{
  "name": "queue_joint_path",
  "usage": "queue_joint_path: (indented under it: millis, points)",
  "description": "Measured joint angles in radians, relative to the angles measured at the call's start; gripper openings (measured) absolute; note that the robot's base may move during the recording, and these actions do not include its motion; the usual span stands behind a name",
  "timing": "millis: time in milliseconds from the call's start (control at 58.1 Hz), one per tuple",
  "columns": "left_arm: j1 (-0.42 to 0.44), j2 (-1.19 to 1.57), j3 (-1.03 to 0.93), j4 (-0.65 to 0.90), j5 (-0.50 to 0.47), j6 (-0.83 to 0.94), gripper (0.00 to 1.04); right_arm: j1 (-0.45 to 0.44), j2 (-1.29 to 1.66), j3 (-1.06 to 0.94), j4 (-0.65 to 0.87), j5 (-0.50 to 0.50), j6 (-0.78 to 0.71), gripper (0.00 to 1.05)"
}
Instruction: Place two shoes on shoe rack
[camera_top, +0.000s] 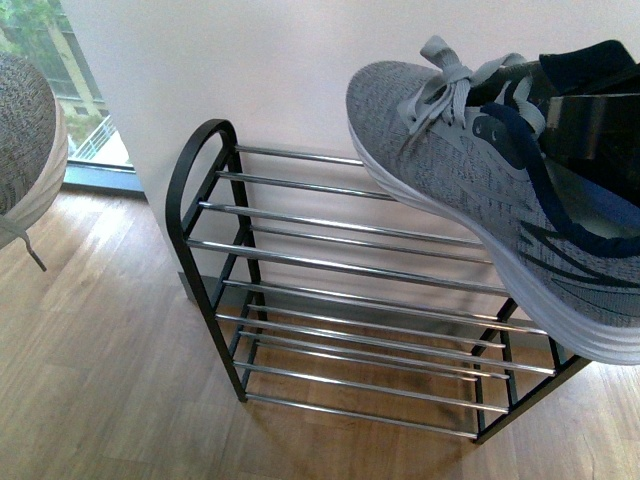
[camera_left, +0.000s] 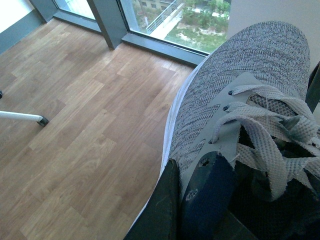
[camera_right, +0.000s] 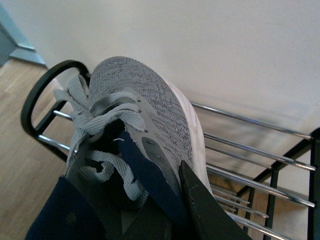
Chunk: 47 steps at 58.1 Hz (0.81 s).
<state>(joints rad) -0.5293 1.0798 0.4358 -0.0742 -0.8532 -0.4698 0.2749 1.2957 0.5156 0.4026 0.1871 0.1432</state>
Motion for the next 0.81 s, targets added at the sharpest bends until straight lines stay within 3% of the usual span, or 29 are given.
queue_joint_path:
  millis: [224,619,809]
  points:
    - [0.0,0.0,0.0,0.0,0.0,0.0,0.02,-0.072,0.11,0.084,0.0,0.06,0.161,0.01]
    - [0.0,0.0,0.0,0.0,0.0,0.0,0.02,-0.299,0.267,0.142,-0.019,0.166,0.388,0.01]
    - [0.0,0.0,0.0,0.0,0.0,0.0,0.02,-0.291,0.347,0.157,0.004,0.198,0.439,0.01]
